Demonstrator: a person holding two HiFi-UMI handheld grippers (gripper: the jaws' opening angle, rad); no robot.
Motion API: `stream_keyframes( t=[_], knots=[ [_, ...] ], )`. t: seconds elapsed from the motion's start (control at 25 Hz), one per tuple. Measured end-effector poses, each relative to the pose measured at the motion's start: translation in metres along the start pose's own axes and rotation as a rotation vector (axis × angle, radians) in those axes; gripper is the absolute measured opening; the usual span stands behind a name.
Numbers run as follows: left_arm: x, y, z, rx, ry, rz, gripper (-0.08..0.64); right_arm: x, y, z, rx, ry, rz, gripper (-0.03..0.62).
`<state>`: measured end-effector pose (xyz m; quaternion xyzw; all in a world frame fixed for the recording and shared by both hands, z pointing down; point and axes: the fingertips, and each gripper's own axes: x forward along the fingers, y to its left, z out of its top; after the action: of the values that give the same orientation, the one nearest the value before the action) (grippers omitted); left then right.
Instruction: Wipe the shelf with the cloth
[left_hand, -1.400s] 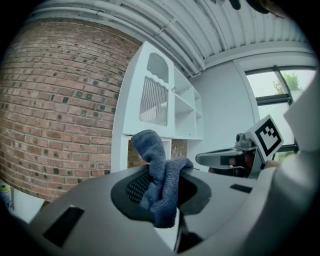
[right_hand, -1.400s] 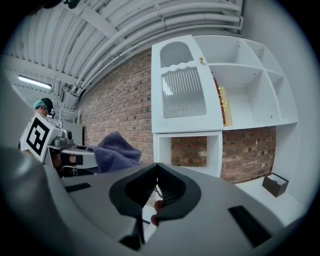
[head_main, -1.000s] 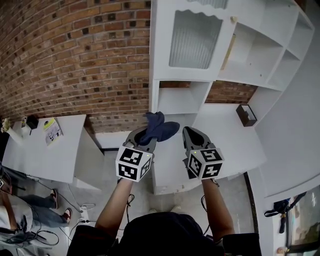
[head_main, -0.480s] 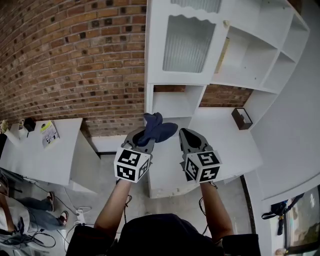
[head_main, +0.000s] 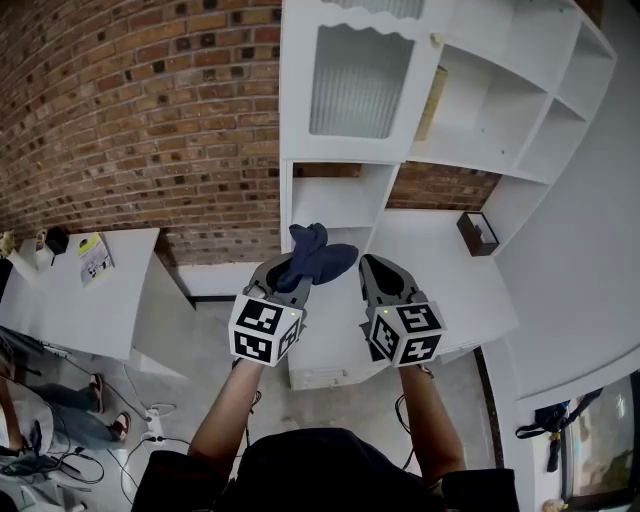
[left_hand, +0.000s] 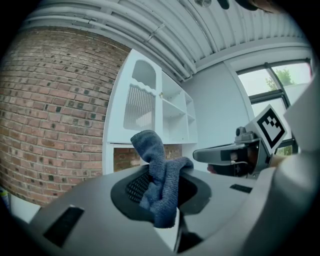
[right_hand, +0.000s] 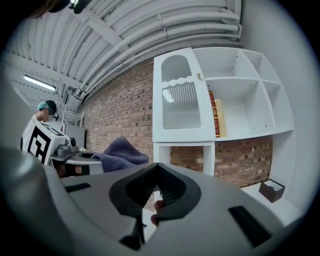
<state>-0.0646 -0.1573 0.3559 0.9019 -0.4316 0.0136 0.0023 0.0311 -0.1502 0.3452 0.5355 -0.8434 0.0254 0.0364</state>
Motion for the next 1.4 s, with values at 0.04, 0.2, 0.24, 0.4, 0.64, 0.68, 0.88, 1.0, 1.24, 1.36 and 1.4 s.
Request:
stream_keyframes(
  t=[0.04, 0.2, 0.24, 0.4, 0.64, 0.68, 0.88, 1.0, 1.24, 1.36, 1.4],
  knots=[
    [-0.001, -0.004, 0.0, -0.001, -0.001, 0.001, 0.071, -0.003, -0.001, 0.0, 0.001, -0.001, 0.0, 0.017],
    [-0.005, -0.016, -0.001, -0.002, -0.002, 0.013, 0.071, -0.015, -0.002, -0.002, 0.005, -0.014, 0.01, 0.017],
    [-0.006, -0.019, -0.002, 0.0, 0.001, 0.018, 0.071, -0.018, -0.002, -0.002, 0.004, -0.018, 0.012, 0.017],
    [-0.009, -0.028, -0.002, 0.003, -0.004, 0.028, 0.071, -0.029, -0.004, -0.002, 0.004, -0.03, 0.021, 0.017],
    [-0.011, -0.04, 0.002, -0.002, -0.01, 0.031, 0.071, -0.041, -0.005, 0.0, -0.006, -0.04, 0.032, 0.017],
    [-0.011, -0.042, 0.002, 0.001, -0.011, 0.029, 0.071, -0.043, -0.005, 0.0, -0.009, -0.042, 0.033, 0.017],
    [-0.015, -0.053, 0.004, 0.018, -0.009, 0.02, 0.071, -0.054, -0.004, -0.004, -0.01, -0.049, 0.036, 0.017],
    [-0.018, -0.057, 0.005, 0.019, -0.01, 0.022, 0.072, -0.059, -0.004, -0.006, -0.008, -0.046, 0.033, 0.017],
    [-0.021, -0.065, 0.01, 0.03, -0.037, 0.038, 0.072, -0.067, -0.007, -0.009, -0.002, -0.041, 0.033, 0.017],
    [-0.022, -0.072, 0.009, 0.025, -0.031, 0.028, 0.071, -0.072, -0.007, -0.01, 0.0, -0.041, 0.033, 0.017],
    [-0.023, -0.074, 0.007, 0.022, -0.027, 0.024, 0.071, -0.074, -0.007, -0.01, -0.001, -0.041, 0.033, 0.017]
  ],
)
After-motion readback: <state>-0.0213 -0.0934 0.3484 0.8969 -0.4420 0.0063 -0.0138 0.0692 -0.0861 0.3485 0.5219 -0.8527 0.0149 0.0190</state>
